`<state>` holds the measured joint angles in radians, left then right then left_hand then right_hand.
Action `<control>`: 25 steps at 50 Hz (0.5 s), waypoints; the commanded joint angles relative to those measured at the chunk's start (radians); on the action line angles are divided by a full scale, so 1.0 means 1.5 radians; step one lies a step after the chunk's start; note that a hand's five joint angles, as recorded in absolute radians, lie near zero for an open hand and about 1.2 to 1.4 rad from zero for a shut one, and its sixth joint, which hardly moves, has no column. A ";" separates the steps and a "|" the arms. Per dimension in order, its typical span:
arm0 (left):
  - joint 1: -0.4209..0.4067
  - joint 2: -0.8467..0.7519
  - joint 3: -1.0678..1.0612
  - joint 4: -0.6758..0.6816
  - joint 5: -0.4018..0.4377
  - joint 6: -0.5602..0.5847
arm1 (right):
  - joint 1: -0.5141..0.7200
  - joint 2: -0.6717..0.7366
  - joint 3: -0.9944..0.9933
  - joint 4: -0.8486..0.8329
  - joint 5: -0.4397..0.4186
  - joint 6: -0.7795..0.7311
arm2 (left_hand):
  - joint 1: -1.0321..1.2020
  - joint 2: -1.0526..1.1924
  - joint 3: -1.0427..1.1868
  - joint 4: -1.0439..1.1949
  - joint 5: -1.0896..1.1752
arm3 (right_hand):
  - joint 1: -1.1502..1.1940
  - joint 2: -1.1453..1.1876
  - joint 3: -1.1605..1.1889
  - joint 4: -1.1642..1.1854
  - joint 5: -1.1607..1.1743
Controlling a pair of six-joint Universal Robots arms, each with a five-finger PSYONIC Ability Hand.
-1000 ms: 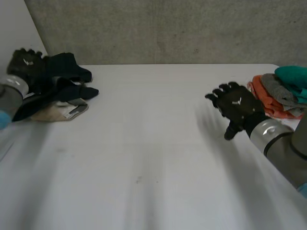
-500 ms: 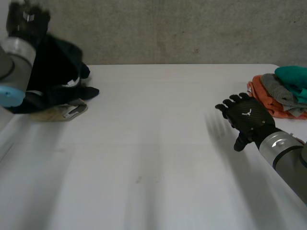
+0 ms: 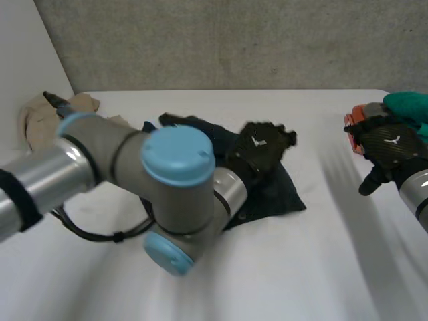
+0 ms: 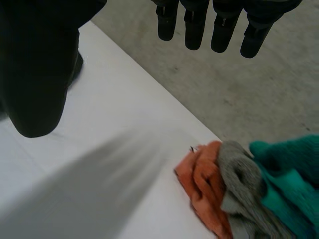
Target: Fold the laundry.
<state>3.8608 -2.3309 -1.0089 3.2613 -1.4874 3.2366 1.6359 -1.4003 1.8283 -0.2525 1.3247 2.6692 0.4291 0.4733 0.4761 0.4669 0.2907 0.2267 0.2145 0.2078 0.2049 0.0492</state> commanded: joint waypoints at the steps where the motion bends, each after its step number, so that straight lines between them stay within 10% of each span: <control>1: 0.074 0.067 -0.020 -0.007 0.000 -0.008 | -0.002 0.001 0.001 0.005 0.008 0.013 | -0.120 -0.150 -0.151 -0.145 -0.144 | -0.035 -0.027 -0.022 -0.020 -0.033; 14: 0.308 0.136 -0.053 -0.035 0.104 0.157 | 0.101 0.011 -0.022 0.084 0.011 0.159 | -0.122 -0.152 -0.154 -0.147 -0.146 | -0.035 -0.027 -0.022 -0.020 -0.033; 25: 0.407 -0.086 0.094 -0.050 0.202 0.348 | 0.237 0.161 -0.112 0.051 0.119 0.165 | -0.130 -0.159 -0.161 -0.155 -0.154 | -0.035 -0.027 -0.022 -0.020 -0.033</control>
<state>4.4341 -2.2776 -1.0027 3.1946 -1.2245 3.6367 1.8976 -1.2948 1.7534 -0.1350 1.3848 2.9291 0.2704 0.2626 0.2643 0.2600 0.0746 0.2267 0.2145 0.2078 0.2049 0.0492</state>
